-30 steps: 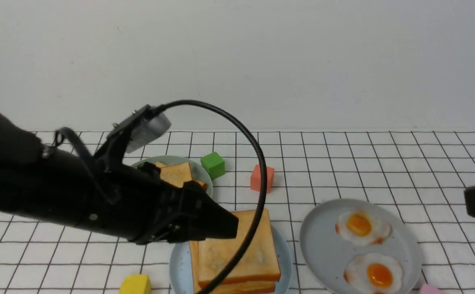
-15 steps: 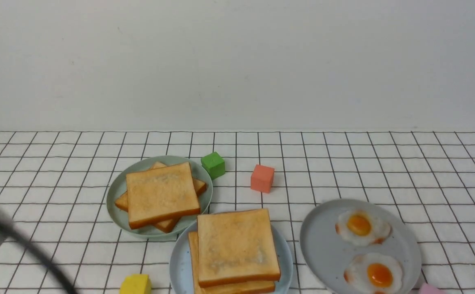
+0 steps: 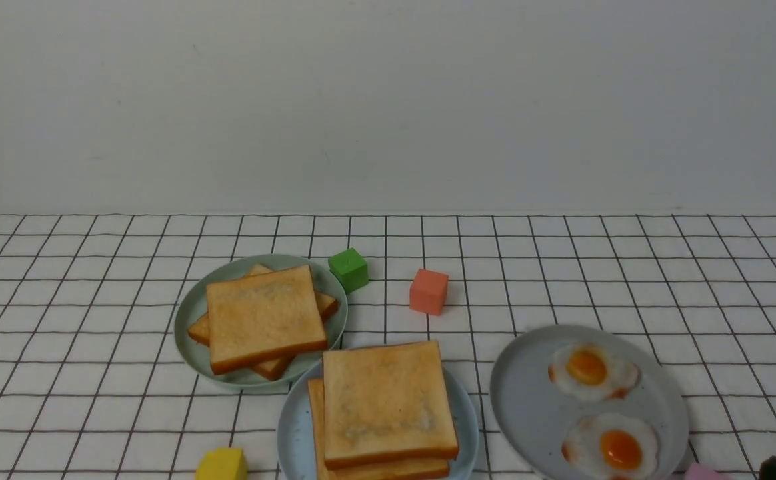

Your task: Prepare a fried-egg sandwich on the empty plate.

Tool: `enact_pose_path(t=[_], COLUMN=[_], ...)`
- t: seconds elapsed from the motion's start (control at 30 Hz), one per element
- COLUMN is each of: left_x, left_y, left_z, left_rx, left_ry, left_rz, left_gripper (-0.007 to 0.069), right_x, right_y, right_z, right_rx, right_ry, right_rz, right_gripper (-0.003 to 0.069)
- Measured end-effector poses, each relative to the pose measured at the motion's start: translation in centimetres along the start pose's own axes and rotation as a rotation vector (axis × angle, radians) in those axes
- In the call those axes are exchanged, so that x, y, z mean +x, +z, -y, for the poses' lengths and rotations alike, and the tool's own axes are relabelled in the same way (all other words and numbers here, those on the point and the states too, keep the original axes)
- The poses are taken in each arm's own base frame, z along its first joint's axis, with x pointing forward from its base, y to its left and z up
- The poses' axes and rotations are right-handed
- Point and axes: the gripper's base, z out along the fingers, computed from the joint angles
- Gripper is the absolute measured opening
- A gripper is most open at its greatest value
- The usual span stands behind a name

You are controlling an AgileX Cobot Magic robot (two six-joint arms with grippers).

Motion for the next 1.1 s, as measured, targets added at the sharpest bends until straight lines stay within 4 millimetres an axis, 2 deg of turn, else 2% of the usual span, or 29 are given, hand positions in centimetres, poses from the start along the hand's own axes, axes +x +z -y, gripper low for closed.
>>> enact_pose_path(t=[0.27,0.4,0.53,0.57,0.77,0.87,0.9,0.93,1.1], left_x=[-0.2,-0.3,1.0,1.1,6.4,8.8,10.6,11.6,12.0], left_y=[0.0,0.4,1.7,1.8,2.4,3.1,3.7,4.0,4.1], left_z=[-0.3,-1.5,-4.2,-4.3,-8.2,-9.9,-11.2,-11.7,-12.1], left_rx=[-0.028,-0.137,-0.312,-0.319,-0.517,-0.578,-0.619,-0.636,-0.658], left_ry=[0.032,0.159,0.247,0.248,0.166,0.093,0.036,0.006,-0.01], left_rz=[0.017,0.066,0.097,0.099,0.221,0.202,0.163,0.134,0.134], left_gripper=[-0.0013,-0.0013,-0.0013,-0.0013,-0.0013,-0.0013,-0.0013,-0.0013,-0.0013], right_x=[0.1,0.1,0.1,0.1,0.1,0.1,0.1,0.1,0.2], right_y=[0.0,0.0,0.0,0.0,0.0,0.0,0.0,0.0,0.0], right_z=[0.0,0.0,0.0,0.0,0.0,0.0,0.0,0.0,0.0], right_rx=[0.0,0.001,0.001,0.001,-0.001,-0.001,-0.001,-0.001,-0.001], right_ry=[0.001,0.001,0.001,0.001,0.004,0.004,0.004,0.005,0.005], right_rz=[-0.005,-0.007,-0.007,-0.007,-0.008,-0.008,-0.006,-0.008,-0.014], right_gripper=[0.0008,0.001,0.0016,0.0016,0.0022,0.0022,0.0022,0.0022,0.0028])
